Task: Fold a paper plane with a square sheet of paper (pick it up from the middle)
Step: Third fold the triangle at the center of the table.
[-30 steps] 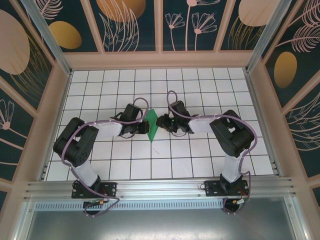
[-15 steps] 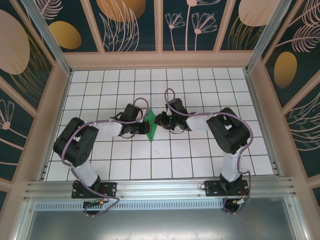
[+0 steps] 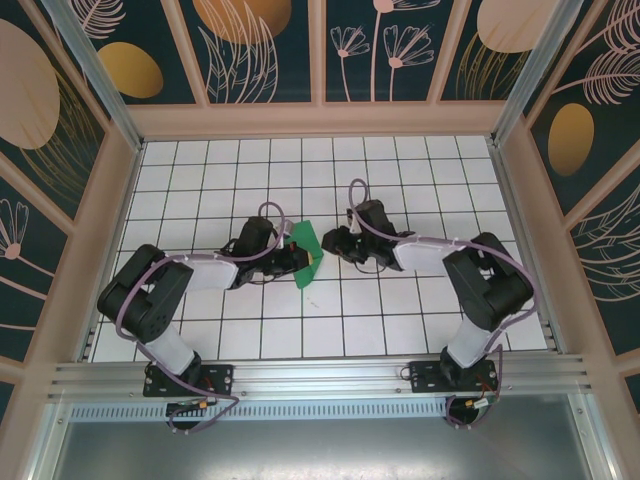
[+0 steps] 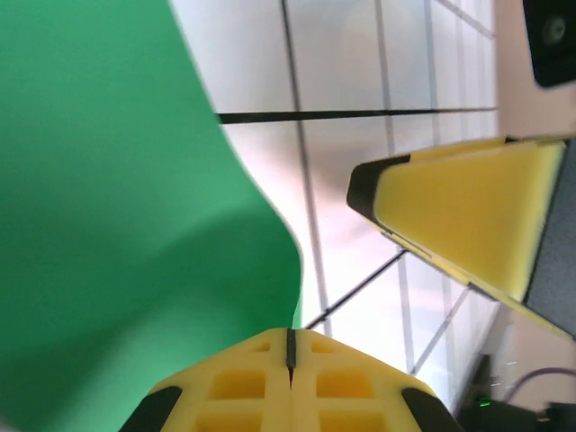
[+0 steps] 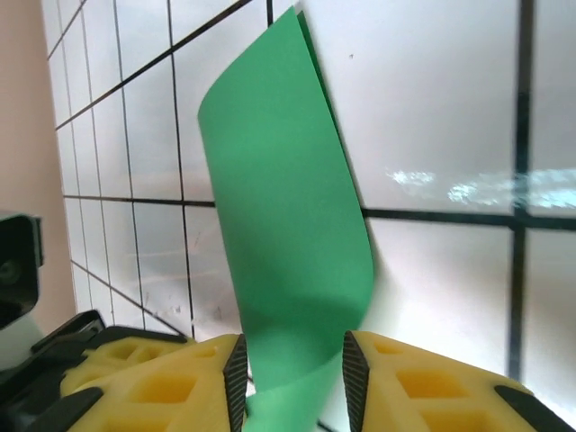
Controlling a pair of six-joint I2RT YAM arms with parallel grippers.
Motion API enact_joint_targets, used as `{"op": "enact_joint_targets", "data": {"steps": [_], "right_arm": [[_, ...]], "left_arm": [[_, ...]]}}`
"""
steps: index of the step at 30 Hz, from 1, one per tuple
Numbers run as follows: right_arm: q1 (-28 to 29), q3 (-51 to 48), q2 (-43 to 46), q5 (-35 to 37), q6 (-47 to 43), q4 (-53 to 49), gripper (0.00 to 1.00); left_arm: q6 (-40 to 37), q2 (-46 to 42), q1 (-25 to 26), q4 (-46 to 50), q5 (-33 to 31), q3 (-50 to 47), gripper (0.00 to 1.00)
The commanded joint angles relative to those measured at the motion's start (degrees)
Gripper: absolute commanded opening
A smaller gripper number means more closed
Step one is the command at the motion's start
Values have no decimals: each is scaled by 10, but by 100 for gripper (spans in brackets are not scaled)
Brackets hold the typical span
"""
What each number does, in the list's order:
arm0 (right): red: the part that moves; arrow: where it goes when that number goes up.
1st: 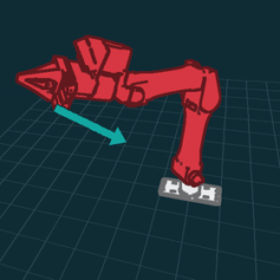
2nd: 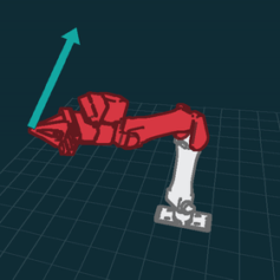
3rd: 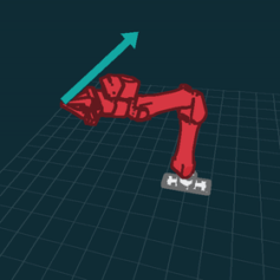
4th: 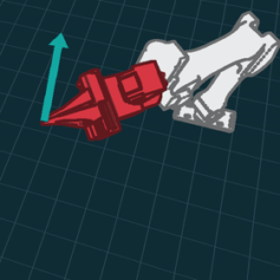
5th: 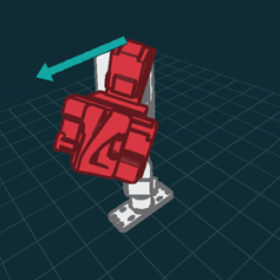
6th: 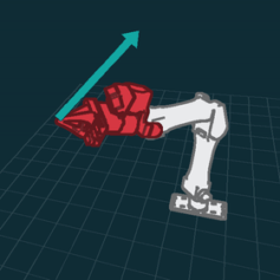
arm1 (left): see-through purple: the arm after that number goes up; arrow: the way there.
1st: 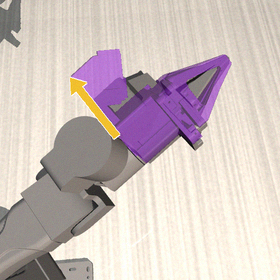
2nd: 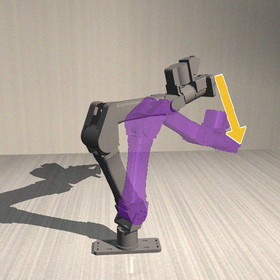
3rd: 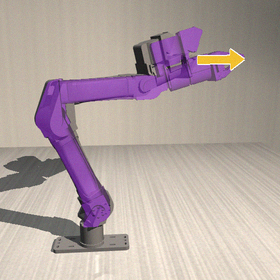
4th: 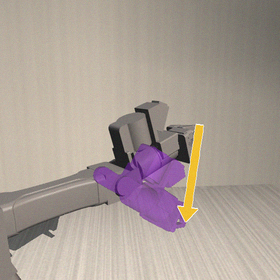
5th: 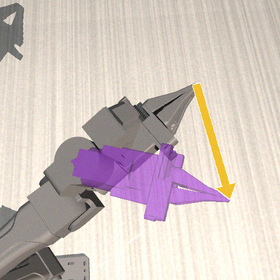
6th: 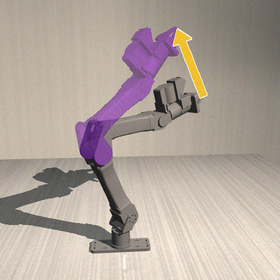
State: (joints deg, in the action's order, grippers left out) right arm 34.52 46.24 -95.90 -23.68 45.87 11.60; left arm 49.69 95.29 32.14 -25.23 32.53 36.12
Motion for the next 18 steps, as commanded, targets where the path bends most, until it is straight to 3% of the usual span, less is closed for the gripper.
{"op": "enact_joint_targets", "data": {"steps": [1, 5, 9, 13, 18], "right_arm": [[-9, -46, 66, 16, -19, -26, 38], [-19, -98, 143, 49, -21, -55, 39], [-29, -136, 202, 62, -25, -80, 39], [-53, -156, 246, 70, -32, -105, 40], [-54, -163, 254, 12, -35, -77, 34]], "left_arm": [[113, -12, 33, -113, 11, -7, 0], [196, -12, 66, -198, -9, -9, 0], [225, -13, 78, -209, -31, 1, 0], [189, -4, 79, -159, -42, 15, 0], [146, 20, 79, -138, -51, 9, 0]]}}
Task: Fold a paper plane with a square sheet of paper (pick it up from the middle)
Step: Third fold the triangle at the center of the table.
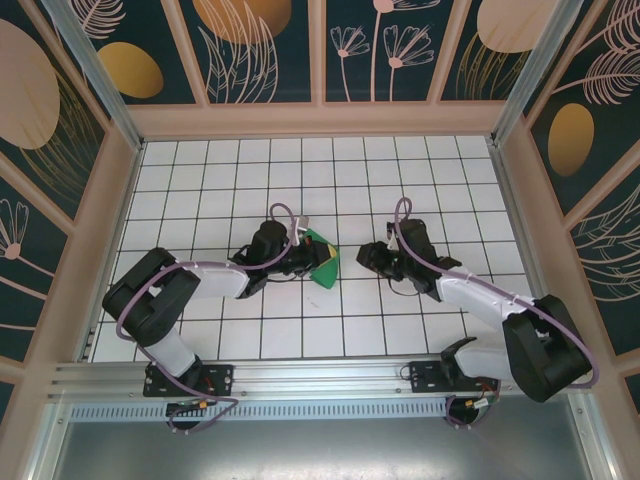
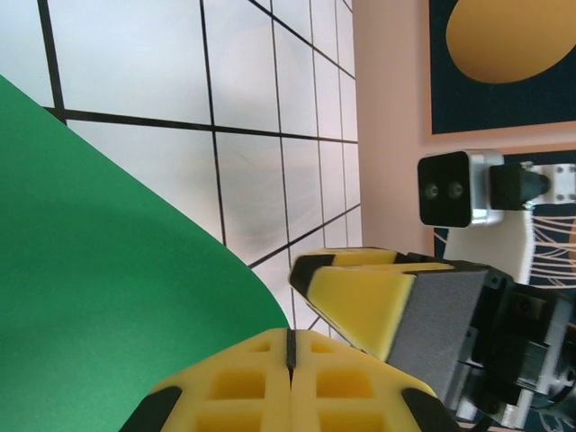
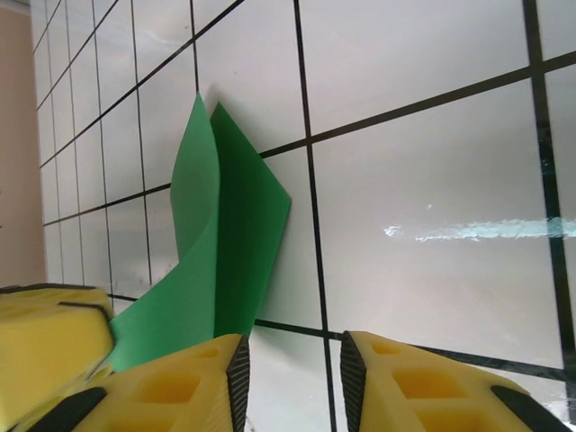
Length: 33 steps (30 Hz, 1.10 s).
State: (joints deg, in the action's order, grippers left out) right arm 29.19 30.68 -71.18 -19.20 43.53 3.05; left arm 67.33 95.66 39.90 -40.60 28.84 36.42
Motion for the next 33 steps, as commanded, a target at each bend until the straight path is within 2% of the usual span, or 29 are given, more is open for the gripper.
{"op": "enact_joint_targets", "data": {"steps": [1, 11, 18, 33], "right_arm": [[2, -5, 2, -41, -13, 11, 33], [44, 33, -54, -52, -25, 11, 26], [65, 47, -87, -48, -10, 29, 21], [95, 93, -174, -45, 17, 66, 19]], "left_arm": [[-38, 19, 1, 18, -13, 4, 0], [-139, 17, -1, 101, -34, 19, 0], [-234, 16, -7, 206, -79, 47, 0], [-294, 43, -18, 237, -91, 53, 0]]}}
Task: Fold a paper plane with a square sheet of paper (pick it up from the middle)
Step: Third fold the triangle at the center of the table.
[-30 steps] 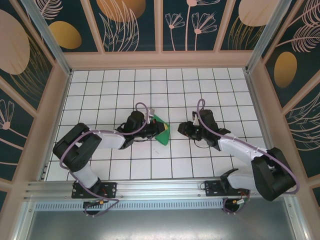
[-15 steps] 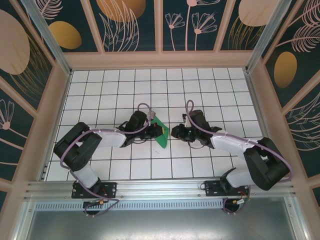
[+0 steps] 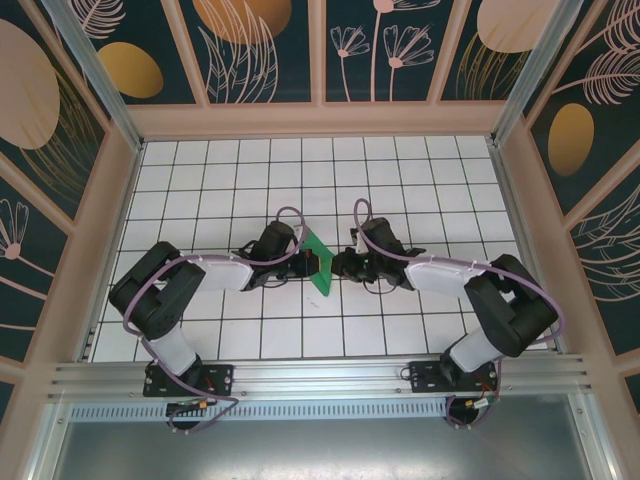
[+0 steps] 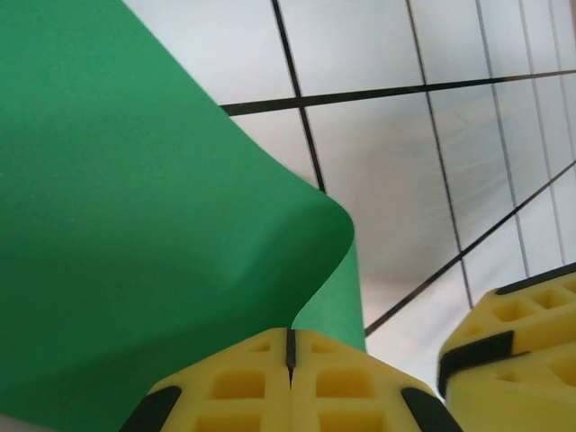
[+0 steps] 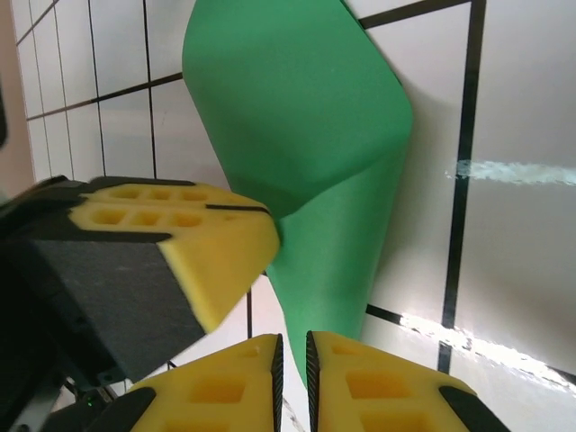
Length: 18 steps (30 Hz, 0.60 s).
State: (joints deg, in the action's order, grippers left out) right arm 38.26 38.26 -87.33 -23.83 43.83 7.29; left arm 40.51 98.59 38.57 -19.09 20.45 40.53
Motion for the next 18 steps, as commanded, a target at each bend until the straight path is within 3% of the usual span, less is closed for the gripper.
{"op": "enact_joint_targets", "data": {"steps": [1, 18], "right_arm": [[5, 21, -19, 0, 16, 26, 19], [16, 71, -73, 19, 19, 21, 20]], "left_arm": [[-30, 11, -4, 25, -10, 12, 0], [-70, -1, -22, 60, -29, 5, 0]]}}
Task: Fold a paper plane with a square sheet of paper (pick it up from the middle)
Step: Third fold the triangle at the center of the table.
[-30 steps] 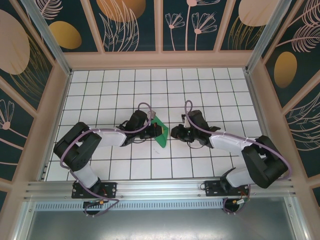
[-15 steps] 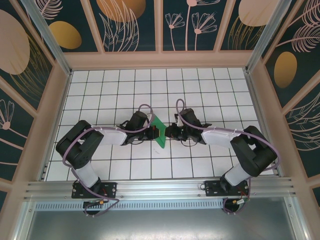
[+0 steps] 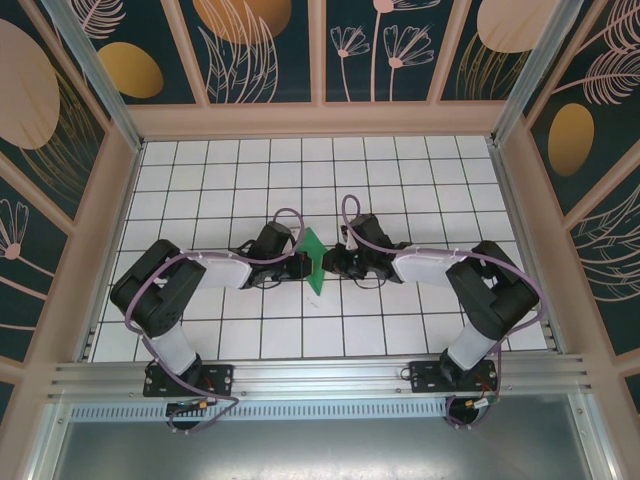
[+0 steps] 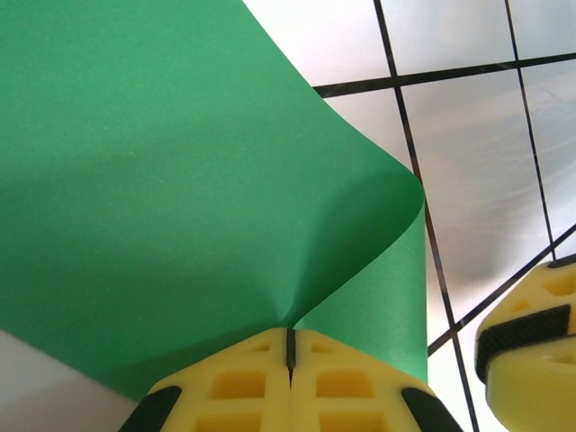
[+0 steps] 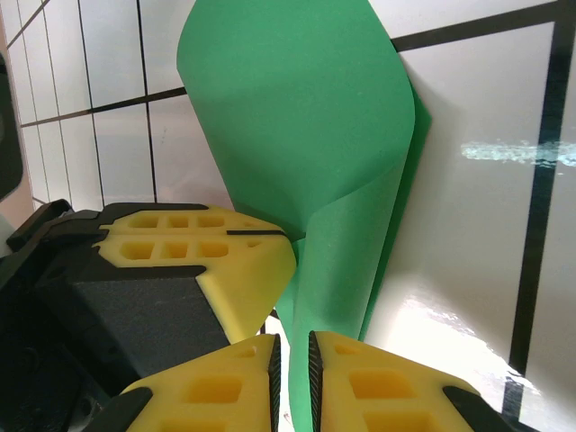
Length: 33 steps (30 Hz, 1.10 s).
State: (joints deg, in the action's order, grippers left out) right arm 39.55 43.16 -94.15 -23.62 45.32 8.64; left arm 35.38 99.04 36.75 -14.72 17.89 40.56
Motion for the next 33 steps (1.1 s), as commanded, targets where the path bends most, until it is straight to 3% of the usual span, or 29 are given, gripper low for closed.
{"op": "enact_joint_targets", "data": {"steps": [1, 7, 19, 33], "right_arm": [[3, 29, -6, 26, 1, -1, 20], [-1, 126, -70, 57, -41, -74, 13], [-11, 244, -171, 61, -116, -159, 13], [-12, 302, -233, 82, -193, -248, 13]], "left_arm": [[-20, -5, -4, 18, -2, 5, 0], [-20, -5, -5, 17, -3, 4, 0], [-26, -5, -5, 23, -5, 4, 0], [-58, -27, -19, 58, -23, 22, 0]]}}
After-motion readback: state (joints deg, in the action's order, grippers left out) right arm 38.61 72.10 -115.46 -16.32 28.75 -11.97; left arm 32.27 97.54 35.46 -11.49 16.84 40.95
